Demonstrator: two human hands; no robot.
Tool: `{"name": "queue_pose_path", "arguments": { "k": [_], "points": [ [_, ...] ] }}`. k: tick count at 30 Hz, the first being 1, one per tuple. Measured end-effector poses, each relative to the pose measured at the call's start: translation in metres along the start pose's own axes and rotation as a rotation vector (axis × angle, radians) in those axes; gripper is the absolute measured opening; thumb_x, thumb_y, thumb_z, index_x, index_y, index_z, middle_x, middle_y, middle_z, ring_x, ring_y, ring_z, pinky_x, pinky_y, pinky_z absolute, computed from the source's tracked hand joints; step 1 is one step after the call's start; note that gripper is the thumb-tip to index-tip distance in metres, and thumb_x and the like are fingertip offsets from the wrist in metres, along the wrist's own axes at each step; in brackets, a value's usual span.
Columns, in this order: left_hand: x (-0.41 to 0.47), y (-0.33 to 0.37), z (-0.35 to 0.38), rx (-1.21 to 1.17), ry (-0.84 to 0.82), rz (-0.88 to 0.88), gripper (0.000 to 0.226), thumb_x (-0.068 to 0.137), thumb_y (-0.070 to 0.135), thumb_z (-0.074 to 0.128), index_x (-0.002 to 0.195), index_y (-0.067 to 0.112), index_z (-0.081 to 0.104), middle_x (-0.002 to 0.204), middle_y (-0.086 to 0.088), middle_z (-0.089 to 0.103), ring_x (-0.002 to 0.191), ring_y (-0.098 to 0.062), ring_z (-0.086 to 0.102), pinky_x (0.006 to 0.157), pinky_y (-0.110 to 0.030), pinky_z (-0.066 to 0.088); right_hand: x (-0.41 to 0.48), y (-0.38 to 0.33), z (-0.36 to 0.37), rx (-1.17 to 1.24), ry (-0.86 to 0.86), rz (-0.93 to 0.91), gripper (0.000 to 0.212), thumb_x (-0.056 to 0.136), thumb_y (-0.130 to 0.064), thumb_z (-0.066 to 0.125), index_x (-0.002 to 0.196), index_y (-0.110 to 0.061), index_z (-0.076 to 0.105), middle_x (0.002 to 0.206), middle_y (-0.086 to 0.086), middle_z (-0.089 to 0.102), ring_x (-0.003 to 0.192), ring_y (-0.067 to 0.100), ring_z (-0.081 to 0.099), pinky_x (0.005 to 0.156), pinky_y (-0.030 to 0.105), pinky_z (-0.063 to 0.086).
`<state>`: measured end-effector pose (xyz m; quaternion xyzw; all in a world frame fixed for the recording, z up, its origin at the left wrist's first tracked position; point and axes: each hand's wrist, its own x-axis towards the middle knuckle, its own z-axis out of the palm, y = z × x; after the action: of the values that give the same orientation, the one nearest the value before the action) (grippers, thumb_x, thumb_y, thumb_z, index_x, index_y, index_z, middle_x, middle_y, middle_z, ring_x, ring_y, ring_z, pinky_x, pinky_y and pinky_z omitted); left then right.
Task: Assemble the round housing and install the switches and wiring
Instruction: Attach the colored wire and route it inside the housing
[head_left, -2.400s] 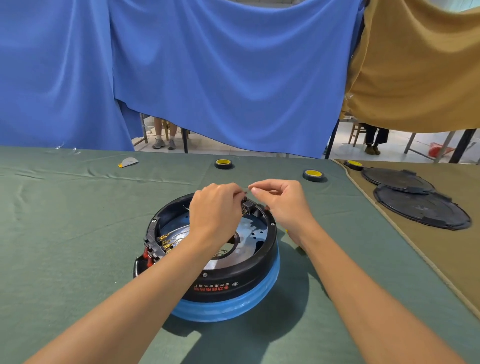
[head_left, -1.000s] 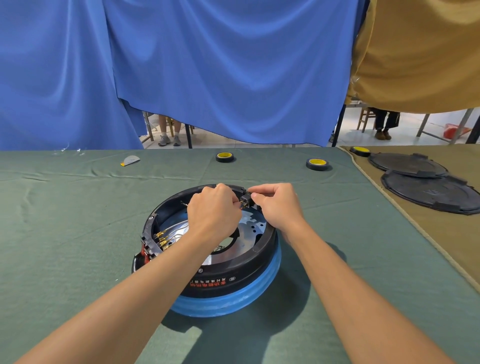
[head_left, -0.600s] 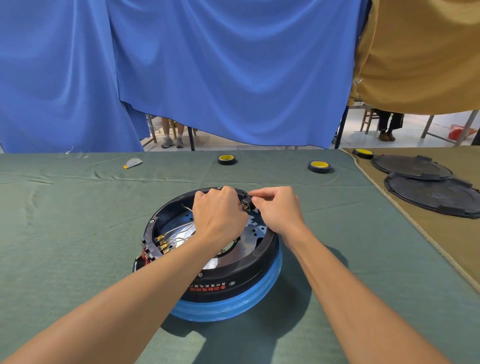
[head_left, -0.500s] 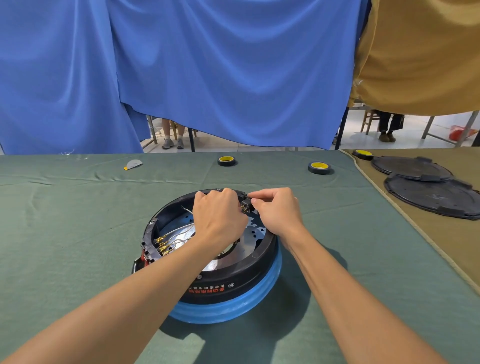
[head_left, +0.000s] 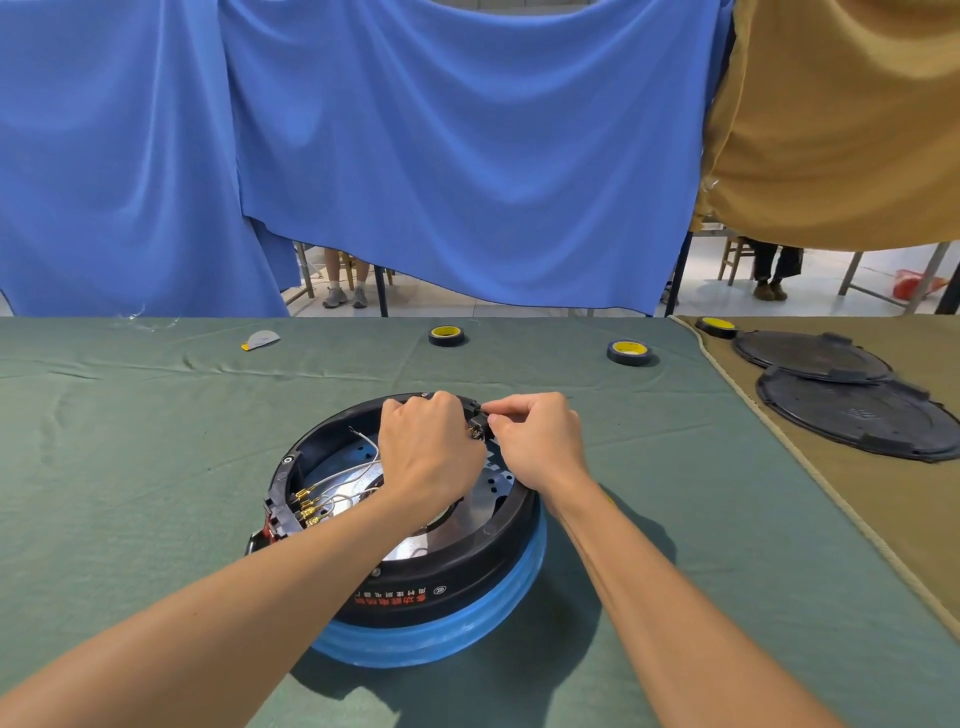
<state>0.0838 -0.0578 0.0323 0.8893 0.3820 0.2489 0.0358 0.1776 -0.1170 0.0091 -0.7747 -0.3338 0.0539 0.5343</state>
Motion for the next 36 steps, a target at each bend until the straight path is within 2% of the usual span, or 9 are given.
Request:
{"name": "queue_pose_path", "arguments": {
  "k": [7, 12, 14, 17, 22, 25, 31, 33, 36],
  "points": [
    [0.001, -0.001, 0.001, 0.036, -0.006, 0.025, 0.013, 0.088, 0.017, 0.058, 0.087, 0.015, 0.070, 0.080, -0.001, 0.069, 0.082, -0.023, 0.059, 0.090, -0.032, 0.030, 0.002, 0.002, -0.001, -0.016, -0.021, -0.015, 0.019, 0.090, -0.015, 0.062, 0.102, -0.019, 0.077, 0.102, -0.001, 0.074, 0.095, 0.015, 0.065, 0.085, 0.032, 0.056],
    [0.015, -0.018, -0.016, -0.035, -0.167, 0.123, 0.017, 0.093, 0.027, 0.060, 0.093, 0.022, 0.076, 0.085, -0.001, 0.072, 0.084, -0.025, 0.063, 0.083, -0.035, 0.040, 0.003, 0.002, -0.003, -0.039, -0.052, -0.015, 0.019, 0.090, -0.016, 0.062, 0.100, -0.021, 0.077, 0.101, -0.001, 0.074, 0.096, 0.016, 0.065, 0.087, 0.037, 0.056],
    [0.023, -0.030, -0.026, -0.134, -0.183, 0.061, 0.016, 0.092, 0.024, 0.062, 0.089, 0.021, 0.077, 0.084, -0.003, 0.073, 0.084, -0.028, 0.064, 0.074, -0.033, 0.048, 0.003, 0.001, -0.004, -0.039, -0.053, -0.010, 0.020, 0.090, -0.016, 0.061, 0.099, -0.021, 0.077, 0.100, -0.001, 0.075, 0.096, 0.018, 0.066, 0.086, 0.039, 0.056],
    [0.029, -0.054, -0.032, -0.223, -0.137, -0.051, 0.013, 0.092, 0.015, 0.063, 0.093, 0.017, 0.077, 0.093, -0.005, 0.074, 0.091, -0.028, 0.065, 0.083, -0.040, 0.055, 0.002, -0.001, -0.005, -0.038, -0.058, -0.002, 0.020, 0.090, -0.016, 0.060, 0.099, -0.022, 0.077, 0.100, -0.002, 0.075, 0.097, 0.018, 0.066, 0.086, 0.040, 0.055],
    [0.019, -0.077, -0.025, -0.209, -0.165, -0.069, 0.018, 0.089, 0.024, 0.070, 0.105, 0.017, 0.074, 0.100, -0.001, 0.074, 0.097, -0.023, 0.065, 0.090, -0.038, 0.052, -0.001, -0.003, -0.006, -0.033, -0.051, -0.005, 0.020, 0.091, -0.015, 0.060, 0.102, -0.019, 0.077, 0.102, 0.000, 0.074, 0.098, 0.017, 0.065, 0.090, 0.038, 0.054],
    [0.013, -0.077, -0.025, 0.033, -0.142, 0.132, 0.022, 0.092, 0.043, 0.061, 0.104, 0.028, 0.072, 0.097, 0.008, 0.073, 0.100, -0.021, 0.061, 0.092, -0.034, 0.037, -0.003, -0.004, -0.007, -0.020, -0.047, 0.013, 0.020, 0.091, -0.014, 0.060, 0.101, -0.019, 0.077, 0.099, 0.000, 0.074, 0.095, 0.017, 0.065, 0.088, 0.035, 0.053],
    [0.011, -0.073, -0.023, 0.032, -0.292, 0.254, 0.036, 0.099, 0.045, 0.049, 0.083, 0.021, 0.069, 0.068, 0.006, 0.058, 0.070, -0.024, 0.050, 0.072, -0.031, 0.030, -0.004, -0.007, -0.007, -0.047, -0.046, 0.007, 0.020, 0.092, -0.013, 0.060, 0.102, -0.019, 0.077, 0.097, -0.001, 0.073, 0.088, 0.012, 0.063, 0.081, 0.027, 0.051],
    [0.013, -0.073, -0.021, 0.023, -0.303, 0.242, 0.034, 0.099, 0.043, 0.049, 0.083, 0.019, 0.068, 0.071, 0.004, 0.060, 0.074, -0.026, 0.053, 0.074, -0.031, 0.032, -0.004, -0.007, -0.007, -0.051, -0.045, 0.007, 0.020, 0.092, -0.012, 0.060, 0.102, -0.019, 0.076, 0.096, -0.002, 0.073, 0.087, 0.011, 0.063, 0.081, 0.026, 0.051],
    [0.018, -0.070, -0.021, -0.051, -0.294, 0.159, 0.025, 0.098, 0.036, 0.053, 0.101, 0.021, 0.072, 0.091, -0.002, 0.069, 0.092, -0.030, 0.061, 0.075, -0.033, 0.041, -0.004, -0.007, -0.006, -0.045, -0.042, 0.012, 0.021, 0.092, -0.012, 0.060, 0.102, -0.019, 0.077, 0.093, -0.003, 0.073, 0.085, 0.010, 0.064, 0.077, 0.025, 0.050]
  ]
}}
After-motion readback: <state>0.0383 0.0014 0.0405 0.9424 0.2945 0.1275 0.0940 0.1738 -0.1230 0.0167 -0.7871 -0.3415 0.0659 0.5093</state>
